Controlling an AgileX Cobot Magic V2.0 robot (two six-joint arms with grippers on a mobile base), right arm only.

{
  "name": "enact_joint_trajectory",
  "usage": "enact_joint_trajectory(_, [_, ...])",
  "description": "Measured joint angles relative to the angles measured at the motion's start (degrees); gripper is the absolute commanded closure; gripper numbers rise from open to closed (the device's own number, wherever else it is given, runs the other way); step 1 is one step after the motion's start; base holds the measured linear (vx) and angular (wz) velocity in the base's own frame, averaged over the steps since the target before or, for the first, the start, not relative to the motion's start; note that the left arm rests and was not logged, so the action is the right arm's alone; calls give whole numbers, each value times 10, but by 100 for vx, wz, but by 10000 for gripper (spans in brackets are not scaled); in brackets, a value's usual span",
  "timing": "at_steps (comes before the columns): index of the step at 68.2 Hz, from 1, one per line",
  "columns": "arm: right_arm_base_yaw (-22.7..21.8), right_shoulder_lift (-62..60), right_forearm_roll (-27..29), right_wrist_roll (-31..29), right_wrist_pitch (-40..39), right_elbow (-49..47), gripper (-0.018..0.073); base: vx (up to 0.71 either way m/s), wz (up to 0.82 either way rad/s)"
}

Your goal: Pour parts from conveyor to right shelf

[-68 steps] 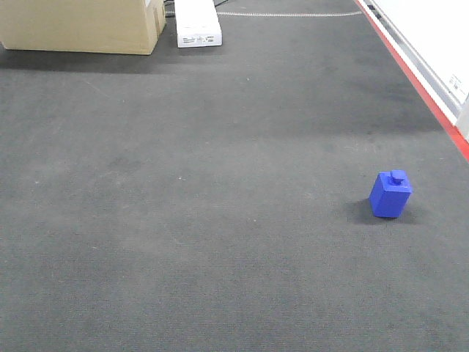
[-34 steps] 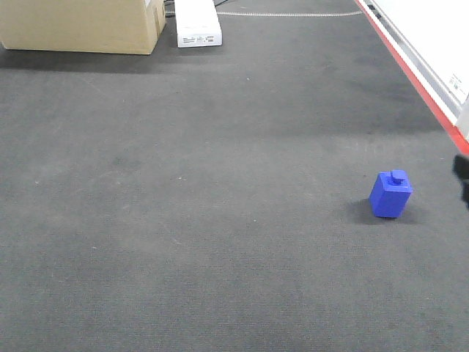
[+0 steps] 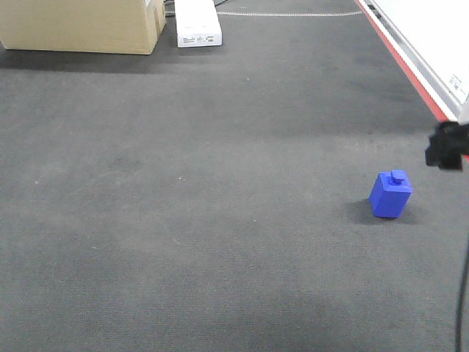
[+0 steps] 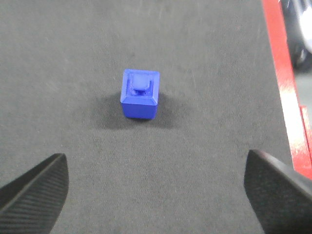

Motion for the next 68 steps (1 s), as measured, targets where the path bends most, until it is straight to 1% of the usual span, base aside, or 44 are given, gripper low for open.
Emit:
enact_joint_trajectory(10, [0, 93, 1, -10, 77, -97, -101, 0, 0])
enact_joint_trajectory(20, [0, 187, 15, -20, 123, -185, -97, 0, 0])
enact_joint_trajectory(29, [0, 258, 19, -23, 155, -241, -93, 0, 0])
enact_joint_trajectory(44, [0, 354, 20, -23, 162, -299, -88, 0, 0])
enact_joint_trajectory(68, [0, 443, 20, -24, 161, -327, -73, 0, 0])
